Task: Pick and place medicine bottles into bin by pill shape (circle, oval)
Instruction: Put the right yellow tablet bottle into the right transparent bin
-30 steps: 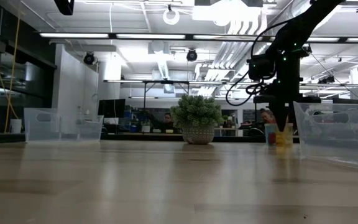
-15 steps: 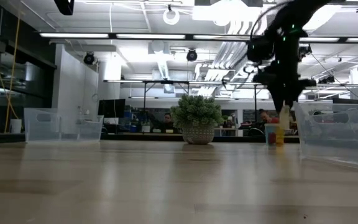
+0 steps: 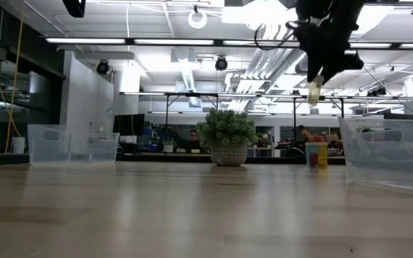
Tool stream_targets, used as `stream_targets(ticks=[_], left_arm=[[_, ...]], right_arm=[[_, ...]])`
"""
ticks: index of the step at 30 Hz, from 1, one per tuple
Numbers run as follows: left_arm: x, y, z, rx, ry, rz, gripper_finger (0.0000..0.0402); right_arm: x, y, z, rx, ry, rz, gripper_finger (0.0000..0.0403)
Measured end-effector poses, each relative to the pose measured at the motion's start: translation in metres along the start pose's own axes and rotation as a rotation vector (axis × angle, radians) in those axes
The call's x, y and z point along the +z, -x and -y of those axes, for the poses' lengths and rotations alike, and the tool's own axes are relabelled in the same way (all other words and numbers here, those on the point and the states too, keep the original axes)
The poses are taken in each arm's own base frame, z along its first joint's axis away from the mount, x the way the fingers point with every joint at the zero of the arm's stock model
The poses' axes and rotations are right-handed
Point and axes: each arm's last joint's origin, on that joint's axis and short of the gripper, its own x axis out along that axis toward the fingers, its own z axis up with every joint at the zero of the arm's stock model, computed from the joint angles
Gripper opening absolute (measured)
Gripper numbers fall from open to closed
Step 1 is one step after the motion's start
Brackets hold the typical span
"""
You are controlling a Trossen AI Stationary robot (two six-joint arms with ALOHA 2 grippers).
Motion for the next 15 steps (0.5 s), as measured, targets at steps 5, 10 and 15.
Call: stream_targets(ticks=[5, 10, 15], left_arm=[[0.0, 0.0, 0.0, 0.0, 0.0, 0.0, 0.0], [0.0, 0.0, 0.0, 0.0, 0.001, 0.0, 0.0], [0.0, 0.0, 0.0, 0.0, 0.002, 0.001, 0.0]], right_arm=[[-0.016, 0.008, -0.023, 0.089, 0.124, 0.015, 0.0132], [-0.035, 0.012, -0.044, 0.17, 0.209, -0.017, 0.0132], [-0.059, 0.014, -0.065, 0.23, 0.299, -0.078, 0.0132]])
